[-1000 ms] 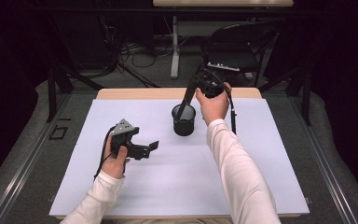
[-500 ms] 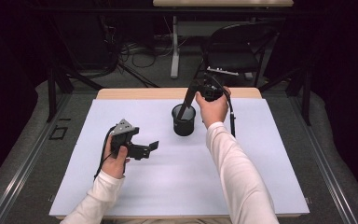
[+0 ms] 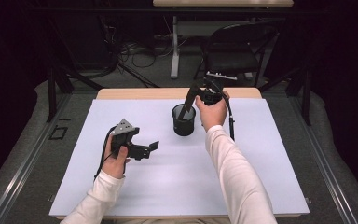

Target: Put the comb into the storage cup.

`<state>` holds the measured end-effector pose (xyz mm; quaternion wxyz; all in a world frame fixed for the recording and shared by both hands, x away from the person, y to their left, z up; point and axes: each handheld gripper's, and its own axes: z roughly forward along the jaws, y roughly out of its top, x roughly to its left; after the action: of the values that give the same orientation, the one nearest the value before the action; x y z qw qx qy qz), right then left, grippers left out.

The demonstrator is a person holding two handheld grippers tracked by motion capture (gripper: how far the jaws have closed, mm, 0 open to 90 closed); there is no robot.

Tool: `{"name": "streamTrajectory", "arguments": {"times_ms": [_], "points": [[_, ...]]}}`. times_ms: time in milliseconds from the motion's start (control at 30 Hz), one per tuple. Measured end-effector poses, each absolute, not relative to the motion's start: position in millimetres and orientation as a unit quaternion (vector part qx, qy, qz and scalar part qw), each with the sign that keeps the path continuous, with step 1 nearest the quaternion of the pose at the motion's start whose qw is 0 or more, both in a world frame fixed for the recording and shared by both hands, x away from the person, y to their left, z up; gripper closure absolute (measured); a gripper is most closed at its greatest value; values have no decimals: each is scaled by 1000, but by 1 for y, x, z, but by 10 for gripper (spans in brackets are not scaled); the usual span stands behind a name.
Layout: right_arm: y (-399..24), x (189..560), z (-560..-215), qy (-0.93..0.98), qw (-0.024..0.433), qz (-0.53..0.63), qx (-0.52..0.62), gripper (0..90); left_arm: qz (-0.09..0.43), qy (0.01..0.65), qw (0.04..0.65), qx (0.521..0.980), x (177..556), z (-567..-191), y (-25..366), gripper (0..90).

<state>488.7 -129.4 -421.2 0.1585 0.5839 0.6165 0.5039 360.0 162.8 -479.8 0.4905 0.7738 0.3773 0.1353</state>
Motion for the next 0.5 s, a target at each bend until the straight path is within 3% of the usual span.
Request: {"name": "streamTrajectory", "arguments": {"times_ms": [500], "points": [[-130, 488, -422, 613, 157, 506, 585, 870, 136, 378, 490, 774, 360, -480, 163, 7]]}}
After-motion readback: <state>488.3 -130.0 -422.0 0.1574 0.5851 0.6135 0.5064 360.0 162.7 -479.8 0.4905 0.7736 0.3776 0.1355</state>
